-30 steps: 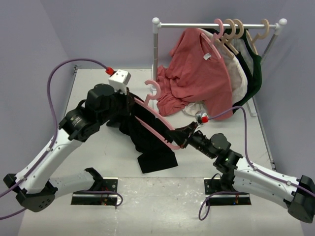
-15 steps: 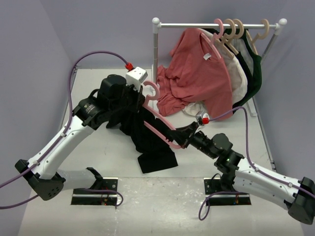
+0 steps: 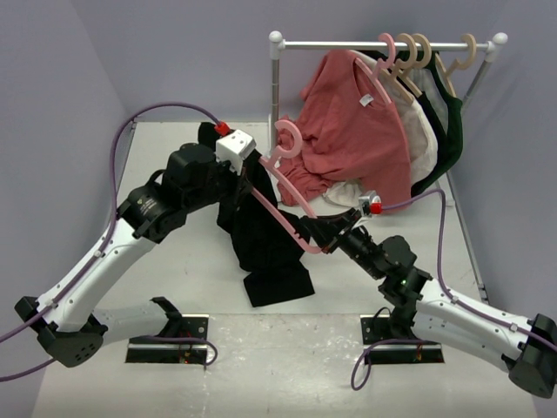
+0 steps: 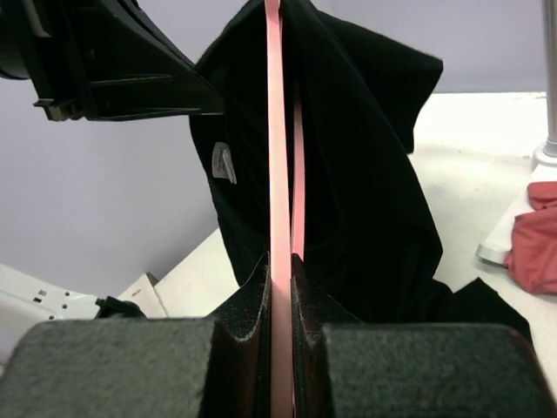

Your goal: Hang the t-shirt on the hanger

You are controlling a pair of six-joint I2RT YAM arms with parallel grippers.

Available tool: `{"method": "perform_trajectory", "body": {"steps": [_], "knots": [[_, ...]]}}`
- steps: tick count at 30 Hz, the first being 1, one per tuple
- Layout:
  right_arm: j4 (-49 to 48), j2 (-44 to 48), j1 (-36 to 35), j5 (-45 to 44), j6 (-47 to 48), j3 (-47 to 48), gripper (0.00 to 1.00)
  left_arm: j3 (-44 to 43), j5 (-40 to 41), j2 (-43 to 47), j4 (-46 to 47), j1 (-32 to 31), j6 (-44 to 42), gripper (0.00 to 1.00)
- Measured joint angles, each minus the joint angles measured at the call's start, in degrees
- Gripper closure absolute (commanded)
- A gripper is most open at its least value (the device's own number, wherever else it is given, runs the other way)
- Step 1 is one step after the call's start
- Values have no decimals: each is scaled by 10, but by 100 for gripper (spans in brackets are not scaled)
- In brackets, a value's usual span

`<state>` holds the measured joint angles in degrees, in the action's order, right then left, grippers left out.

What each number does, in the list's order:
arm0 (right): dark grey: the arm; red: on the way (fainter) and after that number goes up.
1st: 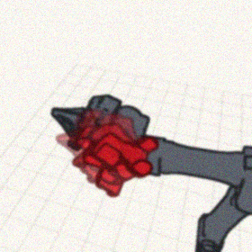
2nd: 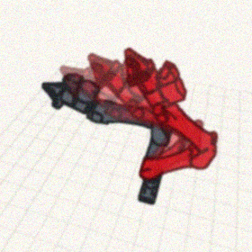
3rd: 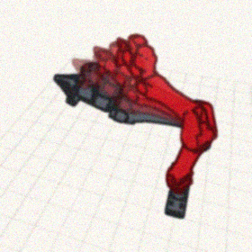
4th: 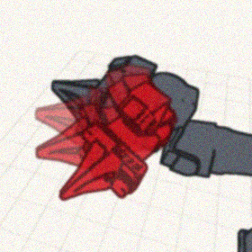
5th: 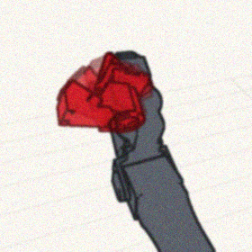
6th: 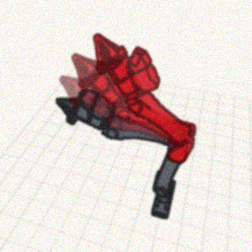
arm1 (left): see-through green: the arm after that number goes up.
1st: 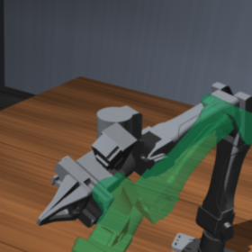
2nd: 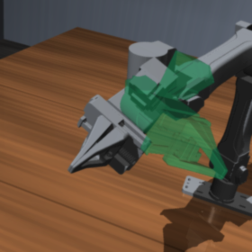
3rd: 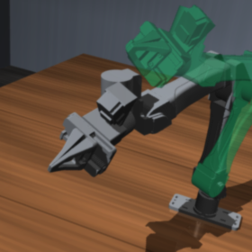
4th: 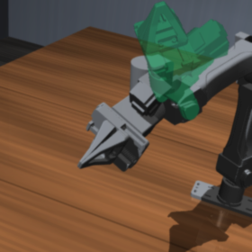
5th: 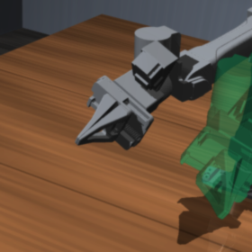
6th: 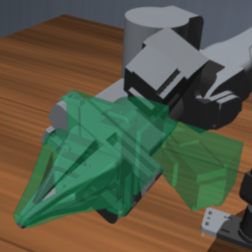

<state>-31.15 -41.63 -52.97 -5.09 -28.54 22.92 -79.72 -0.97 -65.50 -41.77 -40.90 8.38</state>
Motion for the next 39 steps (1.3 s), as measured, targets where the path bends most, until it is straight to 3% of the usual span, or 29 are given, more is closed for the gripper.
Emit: {"method": "perform_trajectory", "body": {"steps": [2,3,6,8,12,15,19,24,27,32,37,39], "knots": [[-11,-2,0,10,1,0,100,-5,-25,4,7,0,0,74],[-17,-3,0,15,1,0,100,-10,-34,0,9,0,0,58],[-36,2,0,18,2,-6,100,-19,-33,-17,13,-1,1,44],[-43,14,0,15,4,-17,100,-19,-16,-23,13,-1,7,12],[-44,43,0,2,7,-38,100,-2,60,13,30,-1,28,1],[-34,78,0,-9,12,-47,100,33,140,100,59,-1,52,2],[-16,129,0,-19,20,-47,100,49,235,205,96,-1,83,14],[37,180,0,-20,33,-41,100,33,295,167,108,3,105,11],[93,205,0,-32,35,-34,100,32,245,98,110,24,103,4],[176,241,0,-41,35,-15,100,36,76,15,110,122,117,5],[207,245,0,-37,35,2,100,41,-15,6,128,149,148,19],[213,245,0,-29,35,3,100,44,-39,4,142,149,157,31]]}}
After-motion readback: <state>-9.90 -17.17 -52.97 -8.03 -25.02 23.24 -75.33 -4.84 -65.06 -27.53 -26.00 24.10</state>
